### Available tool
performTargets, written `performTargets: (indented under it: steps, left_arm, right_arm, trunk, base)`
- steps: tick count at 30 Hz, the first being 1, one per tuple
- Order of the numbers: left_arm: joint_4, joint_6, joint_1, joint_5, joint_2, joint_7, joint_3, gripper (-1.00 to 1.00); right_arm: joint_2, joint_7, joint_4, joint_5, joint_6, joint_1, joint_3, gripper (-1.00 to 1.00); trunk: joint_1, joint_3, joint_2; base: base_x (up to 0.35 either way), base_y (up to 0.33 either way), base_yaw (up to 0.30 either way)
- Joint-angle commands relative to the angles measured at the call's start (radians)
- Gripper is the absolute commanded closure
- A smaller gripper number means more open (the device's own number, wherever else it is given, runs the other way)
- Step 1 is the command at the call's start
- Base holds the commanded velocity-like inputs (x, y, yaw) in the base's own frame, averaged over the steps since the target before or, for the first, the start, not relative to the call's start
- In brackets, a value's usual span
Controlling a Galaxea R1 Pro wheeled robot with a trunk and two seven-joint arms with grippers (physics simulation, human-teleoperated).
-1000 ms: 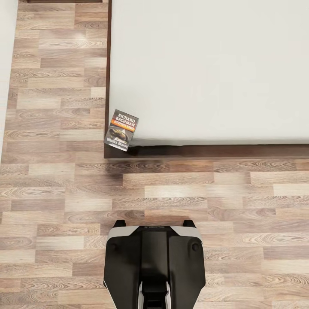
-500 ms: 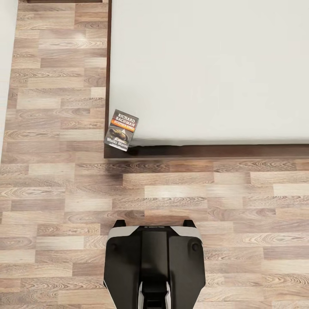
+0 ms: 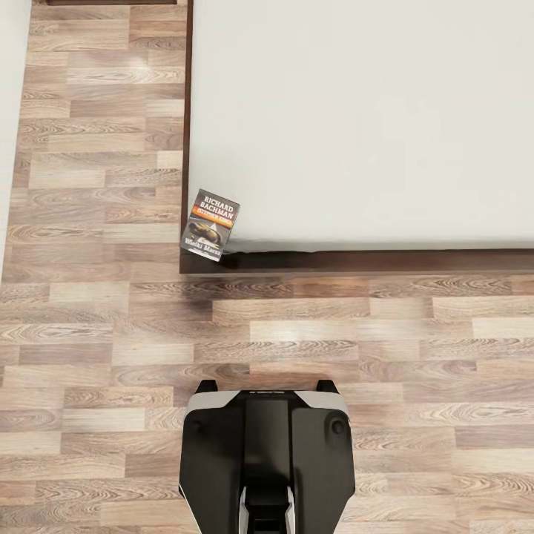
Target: In the bedroom, move the book from the bed onto either nightstand, and place the two sandals side by side next to the bed.
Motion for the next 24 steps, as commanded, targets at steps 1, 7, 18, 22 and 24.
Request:
performTargets:
  steps: [1,7,18,22,24]
  left_arm:
    - [-0.002,0.006,0.001,0.006,0.000,0.003,-0.008,-1.00]
    - [-0.002,0.006,0.001,0.006,-0.001,0.003,-0.008,-1.00]
    - [-0.002,0.006,0.001,0.007,-0.001,0.003,-0.008,-1.00]
    - [-0.002,0.006,0.001,0.007,-0.001,0.003,-0.008,-1.00]
    - [-0.002,0.006,0.001,0.007,-0.001,0.003,-0.008,-1.00]
  right_arm:
    - [-0.003,0.000,-0.004,-0.005,-0.005,0.000,-0.003,-1.00]
    - [-0.010,0.009,-0.045,-0.006,-0.012,-0.001,-0.041,-1.00]
    - [-0.009,0.103,-0.172,-0.006,-0.008,-0.002,-0.107,-1.00]
    - [-0.007,0.160,-0.211,-0.006,-0.004,-0.002,-0.133,-1.00]
    - [-0.006,0.194,-0.226,-0.007,-0.003,-0.002,-0.147,-1.00]
  trunk:
    - [0.001,-0.001,-0.001]
    - [0.001,-0.001,-0.001]
    - [0.001,-0.001,-0.001]
    - [0.001,-0.001,-0.001]
    - [0.001,-0.001,-0.001]
  base:
    - [0.000,0.000,0.000]
    - [0.000,0.000,0.000]
    - [0.000,0.000,0.000]
    - [0.000,0.000,0.000]
    - [0.000,0.000,0.000]
